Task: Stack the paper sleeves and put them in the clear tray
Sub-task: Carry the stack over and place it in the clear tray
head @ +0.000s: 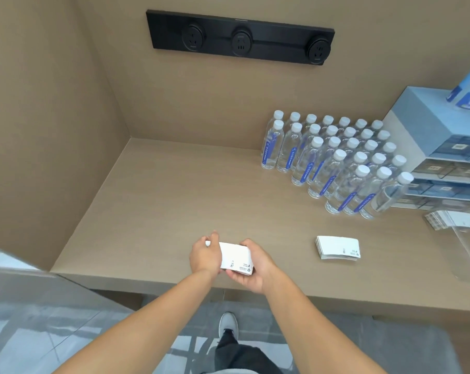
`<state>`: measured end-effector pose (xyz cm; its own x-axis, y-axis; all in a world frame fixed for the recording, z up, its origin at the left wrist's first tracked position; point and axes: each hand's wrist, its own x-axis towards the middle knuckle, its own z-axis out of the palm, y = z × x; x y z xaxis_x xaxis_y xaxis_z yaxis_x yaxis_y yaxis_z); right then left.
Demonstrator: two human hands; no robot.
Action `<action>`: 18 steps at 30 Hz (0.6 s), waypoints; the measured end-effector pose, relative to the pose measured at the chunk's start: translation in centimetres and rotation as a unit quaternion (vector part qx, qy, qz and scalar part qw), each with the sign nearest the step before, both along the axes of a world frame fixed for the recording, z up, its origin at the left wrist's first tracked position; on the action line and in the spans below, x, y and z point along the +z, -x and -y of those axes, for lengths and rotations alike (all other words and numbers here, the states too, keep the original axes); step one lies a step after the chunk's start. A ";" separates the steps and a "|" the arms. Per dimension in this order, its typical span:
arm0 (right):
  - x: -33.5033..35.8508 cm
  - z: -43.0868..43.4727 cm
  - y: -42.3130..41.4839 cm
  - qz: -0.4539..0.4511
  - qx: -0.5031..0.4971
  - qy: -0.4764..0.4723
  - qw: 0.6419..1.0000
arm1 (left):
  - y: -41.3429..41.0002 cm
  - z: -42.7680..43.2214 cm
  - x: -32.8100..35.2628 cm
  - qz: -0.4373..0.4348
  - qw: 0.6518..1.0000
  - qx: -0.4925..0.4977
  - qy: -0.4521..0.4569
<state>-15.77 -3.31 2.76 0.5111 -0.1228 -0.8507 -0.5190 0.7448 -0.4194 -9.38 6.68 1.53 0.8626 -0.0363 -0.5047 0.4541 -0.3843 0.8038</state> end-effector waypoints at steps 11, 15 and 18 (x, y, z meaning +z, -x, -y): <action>0.9 4.8 4.3 0.017 -0.031 0.020 0.999 | 0.9 0.4 2.5 -0.230 0.932 -0.161 0.227; 1.0 8.7 4.9 0.026 -0.018 0.024 0.999 | 1.1 3.6 2.1 -0.282 0.920 -0.148 0.229; 0.7 12.7 5.7 0.025 -0.017 0.033 0.999 | 1.4 7.9 1.4 -0.310 0.914 -0.136 0.224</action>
<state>-21.45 -16.03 3.50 0.5475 -0.1958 -0.8135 -0.4701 0.7323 -0.4927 -10.82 -1.25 2.96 0.3438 -0.5295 -0.7755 0.8125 -0.2462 0.5284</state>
